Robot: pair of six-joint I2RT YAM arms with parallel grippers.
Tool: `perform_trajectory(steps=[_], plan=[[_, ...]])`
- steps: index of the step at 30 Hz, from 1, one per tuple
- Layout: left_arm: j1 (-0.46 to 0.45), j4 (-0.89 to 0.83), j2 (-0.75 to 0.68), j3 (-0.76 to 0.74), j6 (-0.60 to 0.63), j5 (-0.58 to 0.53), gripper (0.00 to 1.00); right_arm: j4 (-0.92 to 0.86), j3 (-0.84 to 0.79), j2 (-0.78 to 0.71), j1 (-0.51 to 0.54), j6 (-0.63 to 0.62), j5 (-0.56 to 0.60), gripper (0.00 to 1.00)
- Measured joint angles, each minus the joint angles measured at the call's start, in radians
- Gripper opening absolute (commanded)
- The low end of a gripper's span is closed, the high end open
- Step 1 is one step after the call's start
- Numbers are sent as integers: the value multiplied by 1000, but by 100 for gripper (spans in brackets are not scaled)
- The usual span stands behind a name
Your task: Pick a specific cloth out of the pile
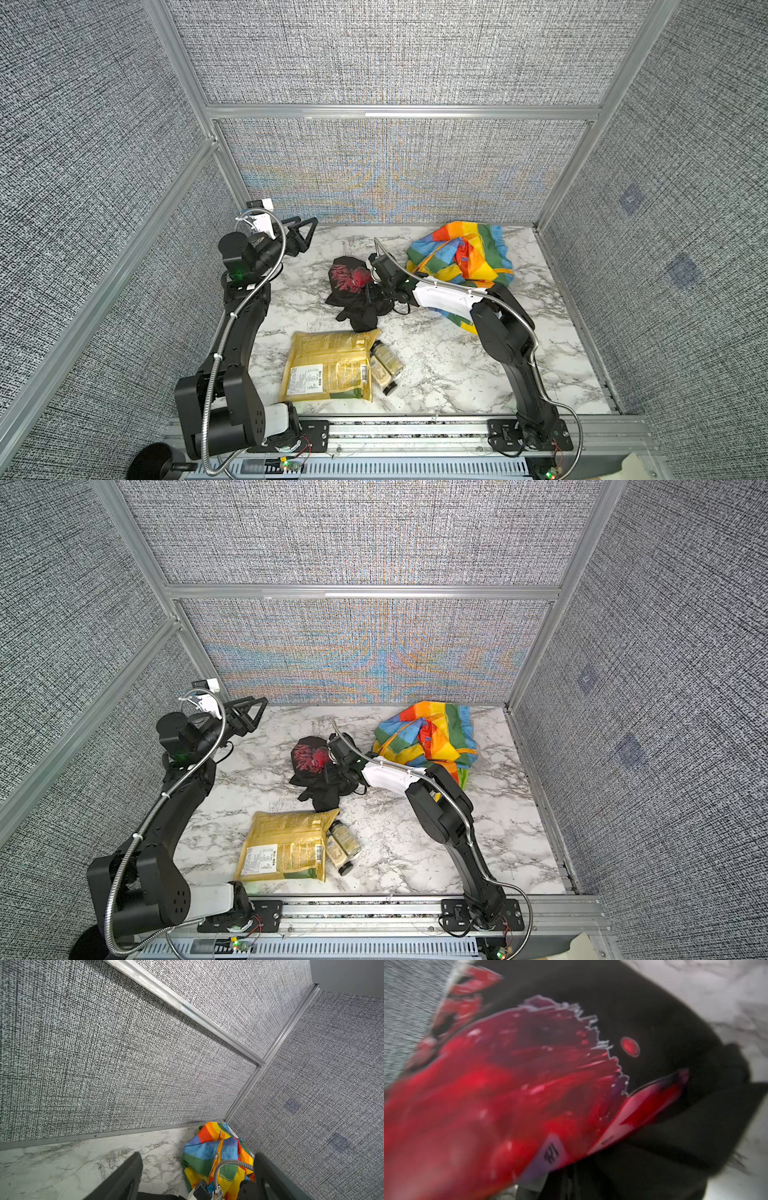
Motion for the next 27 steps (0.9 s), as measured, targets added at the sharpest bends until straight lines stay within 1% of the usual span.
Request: perform_trajectory(steps=[2,5,8,10,11,14,18,21,27], plan=[[-7,-10,11,5,4,-3,87,-15,0,0,-2,7,10,17],[-23,-31,27,12,21,-15,87,-19,-18,-30,-6,8,14,31],[-47,-67,39,23,47,-24,87,-20,-60,-107,-13,14,-1,49],[-66,-89,47,29,66,-37,87,-13,-87,-177,-20,14,-8,58],[-75,-100,51,34,75,-40,86,-10,-101,-211,-23,12,-10,60],[-103,-143,67,49,109,-63,86,2,-167,-331,-30,-2,-13,63],[-150,-233,91,83,171,-123,84,9,-311,-537,-37,-13,2,68],[-187,-319,119,121,224,-205,81,15,-409,-690,-48,-20,24,72],[-248,-510,218,205,288,-375,73,-9,-564,-961,-67,-37,81,75]])
